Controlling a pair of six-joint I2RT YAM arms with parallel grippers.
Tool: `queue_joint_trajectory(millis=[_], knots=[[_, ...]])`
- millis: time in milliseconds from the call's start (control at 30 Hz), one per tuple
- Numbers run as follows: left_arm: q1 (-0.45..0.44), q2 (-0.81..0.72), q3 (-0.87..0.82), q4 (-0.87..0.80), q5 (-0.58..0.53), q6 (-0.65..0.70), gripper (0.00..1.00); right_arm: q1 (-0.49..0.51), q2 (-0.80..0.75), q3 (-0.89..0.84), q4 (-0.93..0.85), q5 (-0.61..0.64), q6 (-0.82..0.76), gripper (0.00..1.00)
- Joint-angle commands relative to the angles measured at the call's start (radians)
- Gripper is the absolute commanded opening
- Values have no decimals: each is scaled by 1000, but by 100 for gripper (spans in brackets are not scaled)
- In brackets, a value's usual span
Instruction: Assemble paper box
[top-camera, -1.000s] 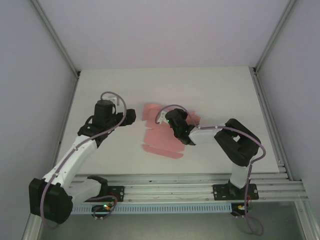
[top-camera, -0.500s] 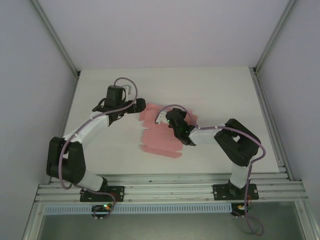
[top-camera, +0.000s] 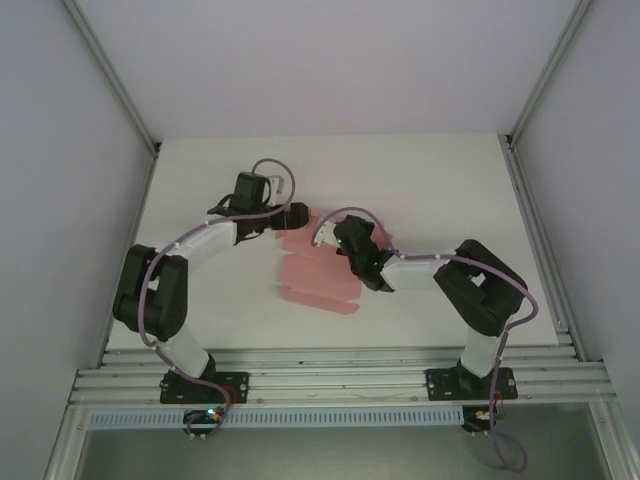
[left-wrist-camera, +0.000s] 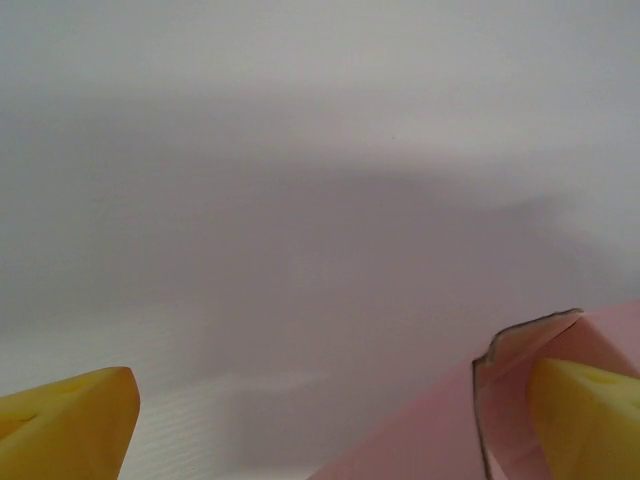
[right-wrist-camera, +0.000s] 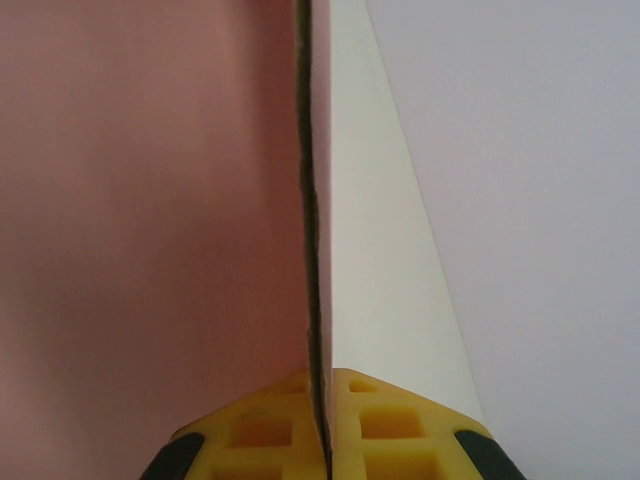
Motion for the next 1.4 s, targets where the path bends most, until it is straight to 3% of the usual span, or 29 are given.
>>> queue_joint_trajectory(millis=[0, 233, 467, 733, 967, 1033, 1133, 1200, 1367], knots=[[-32, 11, 2, 69, -15, -24, 100, 8, -37, 1, -30, -37, 64, 0], [-91, 0, -17, 152, -113, -85, 100, 8, -78, -11, -63, -79, 150, 0], [-76, -94, -85, 148, -80, -58, 100, -8, -128, -45, -79, -73, 214, 0], [34, -305, -253, 146, 63, -59, 100, -45, -195, -84, -137, -82, 332, 0], [117, -337, -421, 386, 279, -136, 99, -57, -224, -106, -140, -93, 372, 0], [147, -297, -443, 495, 351, -190, 91, -59, -229, -108, -141, -111, 380, 0], [164, -221, -442, 637, 397, -251, 67, -63, -241, -108, -149, -156, 407, 0], [165, -170, -433, 708, 435, -276, 57, -67, -246, -109, -152, -174, 417, 0], [164, -108, -398, 701, 458, -270, 43, -76, -250, -95, -186, -179, 427, 0]])
